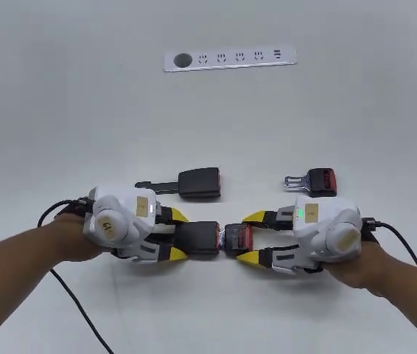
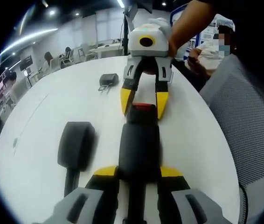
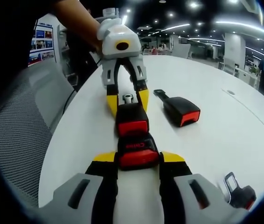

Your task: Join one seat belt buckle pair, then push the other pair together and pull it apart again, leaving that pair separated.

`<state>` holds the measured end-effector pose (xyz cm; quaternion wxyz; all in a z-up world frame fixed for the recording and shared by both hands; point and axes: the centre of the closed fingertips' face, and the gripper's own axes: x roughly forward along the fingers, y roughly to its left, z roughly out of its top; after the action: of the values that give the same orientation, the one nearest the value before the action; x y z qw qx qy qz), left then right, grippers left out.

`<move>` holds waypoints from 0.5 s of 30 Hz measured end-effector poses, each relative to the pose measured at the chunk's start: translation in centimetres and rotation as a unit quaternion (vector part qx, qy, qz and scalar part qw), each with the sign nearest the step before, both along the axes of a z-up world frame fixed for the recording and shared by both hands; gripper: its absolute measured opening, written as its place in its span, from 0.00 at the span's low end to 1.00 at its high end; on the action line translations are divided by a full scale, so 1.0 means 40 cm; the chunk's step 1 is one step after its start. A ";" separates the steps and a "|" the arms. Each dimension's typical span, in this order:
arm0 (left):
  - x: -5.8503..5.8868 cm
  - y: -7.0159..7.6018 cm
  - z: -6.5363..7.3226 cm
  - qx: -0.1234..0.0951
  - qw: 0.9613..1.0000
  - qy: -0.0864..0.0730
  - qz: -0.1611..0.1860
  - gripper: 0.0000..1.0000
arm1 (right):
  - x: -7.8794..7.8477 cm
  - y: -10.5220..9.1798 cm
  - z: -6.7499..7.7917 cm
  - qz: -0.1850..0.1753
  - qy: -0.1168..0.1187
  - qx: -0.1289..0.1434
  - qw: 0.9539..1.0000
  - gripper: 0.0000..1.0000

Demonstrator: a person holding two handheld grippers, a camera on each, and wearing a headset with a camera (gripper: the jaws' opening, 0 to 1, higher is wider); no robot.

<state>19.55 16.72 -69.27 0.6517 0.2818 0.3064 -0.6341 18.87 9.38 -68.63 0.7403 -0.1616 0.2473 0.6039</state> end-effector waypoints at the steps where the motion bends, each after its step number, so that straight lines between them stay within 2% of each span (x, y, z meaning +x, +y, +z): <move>1: 0.000 0.000 0.000 0.002 1.000 0.001 0.001 0.33 | -0.001 0.000 0.000 0.000 -0.001 -0.002 1.000 0.33; 7: -0.006 -0.003 0.001 0.013 1.000 -0.002 0.003 0.33 | -0.003 -0.002 0.004 0.005 -0.015 -0.024 1.000 0.34; 11: -0.003 -0.004 0.003 0.019 1.000 -0.012 0.004 0.34 | 0.005 -0.009 0.009 -0.011 -0.007 -0.031 0.999 0.35; 12: 0.001 -0.005 0.004 0.023 1.000 -0.013 0.013 0.36 | 0.008 -0.011 0.012 -0.015 -0.005 -0.029 0.999 0.38; 13: -0.004 -0.004 0.007 0.025 1.000 -0.012 0.014 0.38 | 0.010 -0.013 0.017 -0.029 0.008 -0.024 0.999 0.42; 15: -0.019 -0.004 0.016 0.018 1.000 0.001 0.013 0.46 | 0.012 -0.021 0.030 -0.026 0.001 -0.017 1.000 0.49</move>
<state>18.81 16.55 -68.64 0.6545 0.2888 0.3224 -0.6199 19.34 8.56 -67.41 0.7527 -0.1674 0.2623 0.5802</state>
